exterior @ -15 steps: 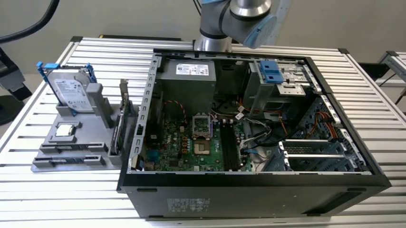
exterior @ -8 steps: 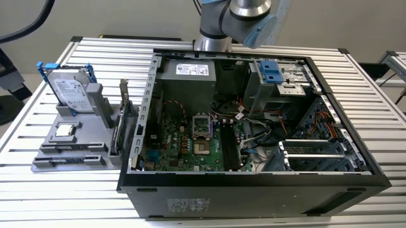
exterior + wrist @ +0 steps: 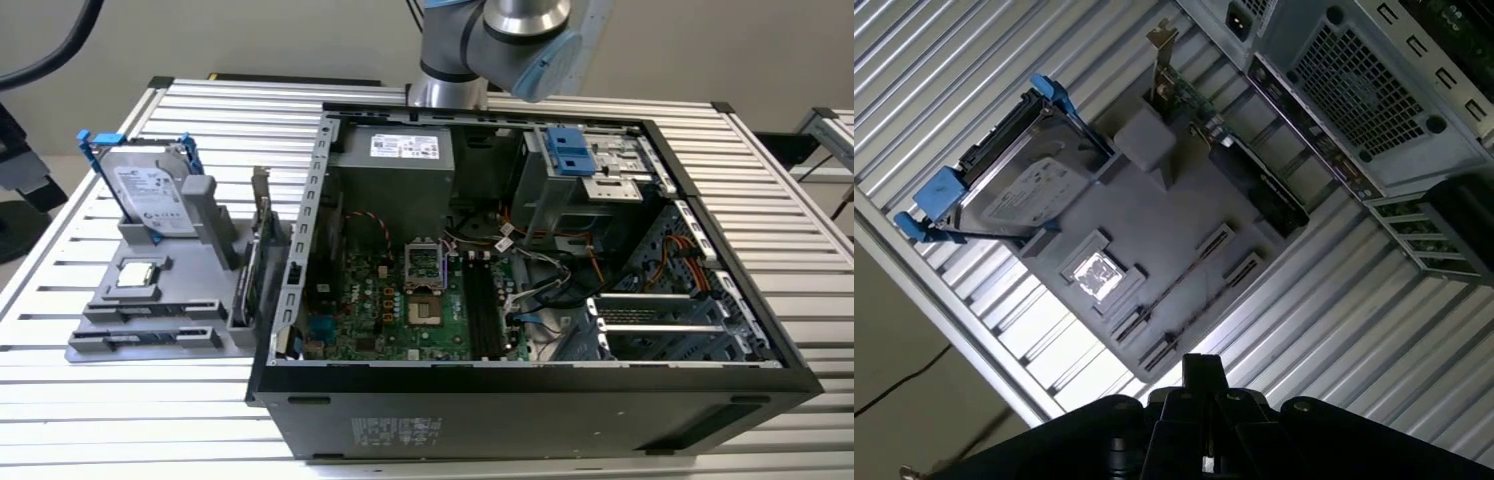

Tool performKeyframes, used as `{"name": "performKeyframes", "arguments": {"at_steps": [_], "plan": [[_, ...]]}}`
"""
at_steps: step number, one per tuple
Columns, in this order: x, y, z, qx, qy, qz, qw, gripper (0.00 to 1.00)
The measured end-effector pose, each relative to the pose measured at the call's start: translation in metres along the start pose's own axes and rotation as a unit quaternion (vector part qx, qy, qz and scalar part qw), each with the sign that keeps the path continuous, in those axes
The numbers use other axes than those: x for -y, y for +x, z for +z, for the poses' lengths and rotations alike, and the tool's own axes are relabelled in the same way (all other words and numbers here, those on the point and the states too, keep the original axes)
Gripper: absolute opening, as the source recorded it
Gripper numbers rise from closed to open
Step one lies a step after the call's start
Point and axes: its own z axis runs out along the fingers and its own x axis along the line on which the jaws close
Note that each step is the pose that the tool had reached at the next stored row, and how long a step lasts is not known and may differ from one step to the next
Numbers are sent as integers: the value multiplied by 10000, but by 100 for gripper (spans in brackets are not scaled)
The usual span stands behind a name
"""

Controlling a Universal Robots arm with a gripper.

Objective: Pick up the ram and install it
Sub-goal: 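Pick up the ram and move it above insertion slot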

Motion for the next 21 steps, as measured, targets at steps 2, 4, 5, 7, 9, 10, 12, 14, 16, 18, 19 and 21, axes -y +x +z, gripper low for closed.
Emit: {"name": "performKeyframes", "arguments": {"at_steps": [2, 4, 5, 7, 9, 10, 12, 14, 16, 18, 19, 21], "plan": [[0, 0, 0, 3, 0, 56, 10000, 0], [0, 0, 0, 6, -1, 113, 9999, 0], [0, 0, 0, 7, -1, 142, 9999, 0], [0, 0, 0, 10, -1, 199, 9998, 0], [0, 0, 0, 13, -2, 253, 9997, 0], [0, 0, 0, 14, -2, 282, 9996, 0], [0, 0, 0, 17, -2, 338, 9994, 0], [0, 0, 0, 20, -3, 395, 9992, 0], [0, 0, 0, 23, -3, 453, 9990, 0], [0, 0, 0, 26, -3, 509, 9987, 0], [0, 0, 0, 27, -4, 537, 9986, 0], [0, 0, -1, 30, -3, 594, 9982, 0]]}}
